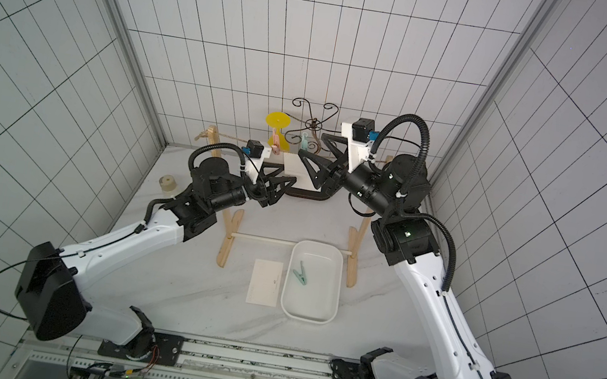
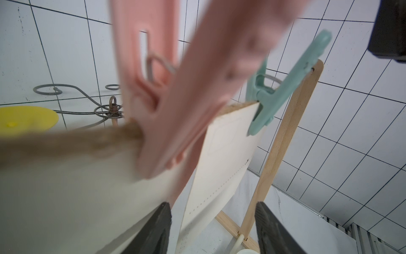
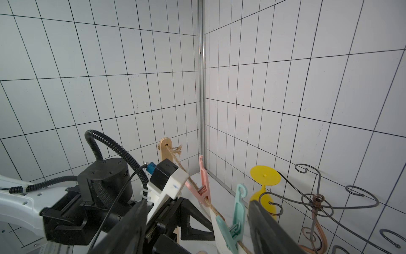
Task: Remove the postcards from the strings
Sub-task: Pinch the postcard on the clothesline, then remove the clamp from the clothesline.
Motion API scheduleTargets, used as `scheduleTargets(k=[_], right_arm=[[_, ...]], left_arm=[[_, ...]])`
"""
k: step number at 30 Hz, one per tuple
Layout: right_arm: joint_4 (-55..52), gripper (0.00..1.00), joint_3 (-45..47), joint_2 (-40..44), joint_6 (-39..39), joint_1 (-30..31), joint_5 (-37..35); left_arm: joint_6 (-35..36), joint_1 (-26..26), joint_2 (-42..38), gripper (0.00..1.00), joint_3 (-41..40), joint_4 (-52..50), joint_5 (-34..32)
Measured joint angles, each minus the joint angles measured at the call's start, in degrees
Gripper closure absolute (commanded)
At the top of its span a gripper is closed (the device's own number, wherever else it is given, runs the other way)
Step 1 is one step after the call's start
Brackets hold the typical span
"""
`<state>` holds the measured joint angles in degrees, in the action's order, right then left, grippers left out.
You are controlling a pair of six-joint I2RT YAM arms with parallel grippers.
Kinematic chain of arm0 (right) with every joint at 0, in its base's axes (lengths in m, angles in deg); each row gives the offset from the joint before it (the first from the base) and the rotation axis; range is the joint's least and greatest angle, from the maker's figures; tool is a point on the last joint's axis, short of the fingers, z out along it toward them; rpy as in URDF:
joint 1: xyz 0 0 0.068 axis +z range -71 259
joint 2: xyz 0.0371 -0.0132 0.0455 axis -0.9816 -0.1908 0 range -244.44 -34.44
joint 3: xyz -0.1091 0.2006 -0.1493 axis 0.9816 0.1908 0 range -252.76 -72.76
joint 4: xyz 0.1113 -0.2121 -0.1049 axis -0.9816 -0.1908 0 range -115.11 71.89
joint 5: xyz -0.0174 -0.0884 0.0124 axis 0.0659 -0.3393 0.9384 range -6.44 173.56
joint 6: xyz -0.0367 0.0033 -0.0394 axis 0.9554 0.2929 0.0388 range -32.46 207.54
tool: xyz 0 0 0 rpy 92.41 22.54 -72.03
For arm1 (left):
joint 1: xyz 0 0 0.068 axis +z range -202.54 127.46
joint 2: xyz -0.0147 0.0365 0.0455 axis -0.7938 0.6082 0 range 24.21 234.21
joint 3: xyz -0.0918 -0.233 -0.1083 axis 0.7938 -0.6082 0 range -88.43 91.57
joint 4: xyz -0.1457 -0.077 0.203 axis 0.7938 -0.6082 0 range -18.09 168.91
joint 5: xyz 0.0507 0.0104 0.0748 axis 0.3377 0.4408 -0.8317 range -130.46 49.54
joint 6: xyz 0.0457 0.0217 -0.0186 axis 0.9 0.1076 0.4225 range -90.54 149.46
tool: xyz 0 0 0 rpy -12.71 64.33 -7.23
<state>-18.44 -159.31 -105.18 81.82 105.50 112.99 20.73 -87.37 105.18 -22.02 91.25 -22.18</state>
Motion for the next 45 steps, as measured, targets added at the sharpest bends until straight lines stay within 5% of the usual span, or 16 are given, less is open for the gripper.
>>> scheduleTargets(k=[16,24,36,45], right_arm=[[0.1,0.26,-2.1,-2.6,0.0,-0.8,1.6],[0.1,0.26,-2.1,-2.9,0.0,-1.1,2.0],[0.4,0.26,-2.4,-4.2,0.0,-2.3,2.6],[-1.4,0.2,-10.0,-10.4,1.7,-4.3,5.7]], left_arm=[[-0.5,-0.1,2.6,0.47,0.0,3.4,5.6],[-1.2,-0.1,2.6,0.6,0.0,5.5,7.9],[-2.5,-0.1,3.2,1.0,-0.4,7.6,12.8],[-2.9,1.0,3.2,1.0,-0.4,8.2,17.3]])
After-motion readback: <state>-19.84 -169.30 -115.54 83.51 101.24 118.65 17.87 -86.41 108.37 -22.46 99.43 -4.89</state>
